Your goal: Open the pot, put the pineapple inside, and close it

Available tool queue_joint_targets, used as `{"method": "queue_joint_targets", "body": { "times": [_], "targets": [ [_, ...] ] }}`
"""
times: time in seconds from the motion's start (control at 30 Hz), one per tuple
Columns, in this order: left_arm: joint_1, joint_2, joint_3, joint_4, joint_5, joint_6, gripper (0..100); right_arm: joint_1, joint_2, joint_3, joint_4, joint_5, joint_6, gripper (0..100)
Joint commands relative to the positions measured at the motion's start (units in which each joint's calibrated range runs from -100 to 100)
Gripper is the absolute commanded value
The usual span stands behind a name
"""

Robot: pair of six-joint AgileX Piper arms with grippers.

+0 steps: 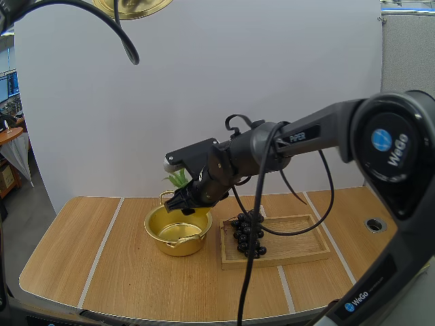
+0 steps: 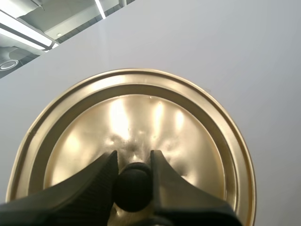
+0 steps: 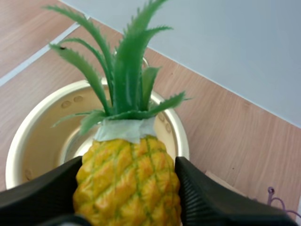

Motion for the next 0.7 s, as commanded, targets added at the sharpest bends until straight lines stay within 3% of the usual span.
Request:
{"method": "queue_joint_targets", "body": {
  "times": [0.0,0.67],
  "targets": [
    [-0.14,-0.3,-0.5,-0.1,-1.9,-0.2,0,0.2,2.2,-2.3,0.4,0.1,-0.3,0],
    [-0.14,-0.3,-0.5,-0.1,-1.9,-0.2,0,2.1,12.3,-7.5,2.2,5.1,-0.3,0]
  ]
}}
